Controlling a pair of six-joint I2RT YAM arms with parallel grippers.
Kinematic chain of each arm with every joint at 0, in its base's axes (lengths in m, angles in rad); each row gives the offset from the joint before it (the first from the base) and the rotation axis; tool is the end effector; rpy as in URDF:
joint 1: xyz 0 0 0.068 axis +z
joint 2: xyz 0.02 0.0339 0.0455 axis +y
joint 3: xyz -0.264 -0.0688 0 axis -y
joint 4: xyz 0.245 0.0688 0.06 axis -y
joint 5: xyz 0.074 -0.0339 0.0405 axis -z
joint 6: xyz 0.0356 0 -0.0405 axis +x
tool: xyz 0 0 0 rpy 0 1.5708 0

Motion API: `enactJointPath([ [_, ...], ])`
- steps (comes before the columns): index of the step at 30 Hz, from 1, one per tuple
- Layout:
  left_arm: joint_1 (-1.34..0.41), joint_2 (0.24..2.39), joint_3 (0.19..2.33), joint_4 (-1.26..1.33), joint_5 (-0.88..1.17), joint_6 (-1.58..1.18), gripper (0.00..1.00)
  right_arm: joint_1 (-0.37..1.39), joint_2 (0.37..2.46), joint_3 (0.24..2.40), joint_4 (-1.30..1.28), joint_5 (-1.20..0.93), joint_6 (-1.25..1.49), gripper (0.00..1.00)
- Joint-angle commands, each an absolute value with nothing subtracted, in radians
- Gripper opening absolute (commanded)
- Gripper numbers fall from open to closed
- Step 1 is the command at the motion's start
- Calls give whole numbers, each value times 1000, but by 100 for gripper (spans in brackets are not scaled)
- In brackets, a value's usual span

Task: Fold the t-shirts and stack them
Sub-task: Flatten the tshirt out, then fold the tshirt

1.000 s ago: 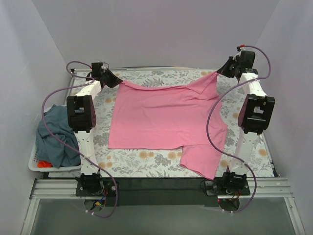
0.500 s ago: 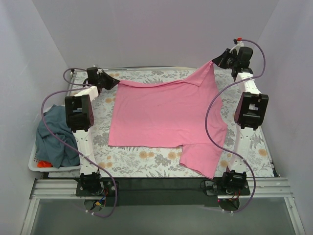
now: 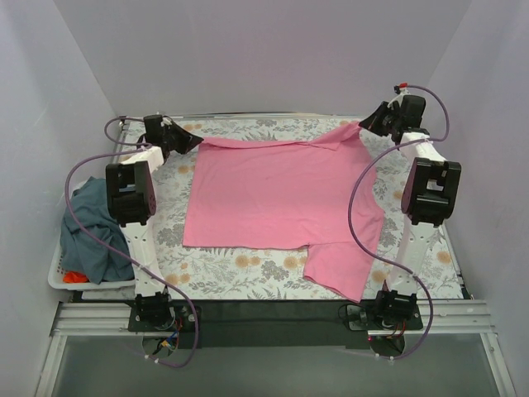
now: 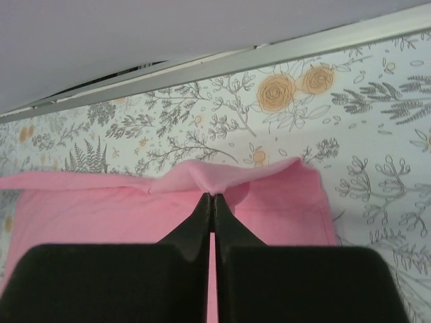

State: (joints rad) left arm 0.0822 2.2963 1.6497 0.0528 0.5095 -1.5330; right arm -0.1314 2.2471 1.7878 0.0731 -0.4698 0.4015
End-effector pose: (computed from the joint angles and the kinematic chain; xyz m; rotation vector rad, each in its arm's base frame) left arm 0.5136 0.0249 0.1525 -1.5040 1.8981 -1.3132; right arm 0.5270 -0.0534 0.2247 0.2096 1.9550 0.6362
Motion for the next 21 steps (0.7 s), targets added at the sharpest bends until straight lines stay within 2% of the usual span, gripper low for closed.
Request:
enactJointPath([
  [1,92,2165,1632,38,551,-1548,0,-144,2102,1764,28,-431,407,1],
  [10,92,2082,1612,-66,632,-1571,0,-153,1982,1704,-149,-374,380,1],
  [21,92,1951,1528,-210,615,-1493,0,-158,1845,1542,-255,-361,382,1],
])
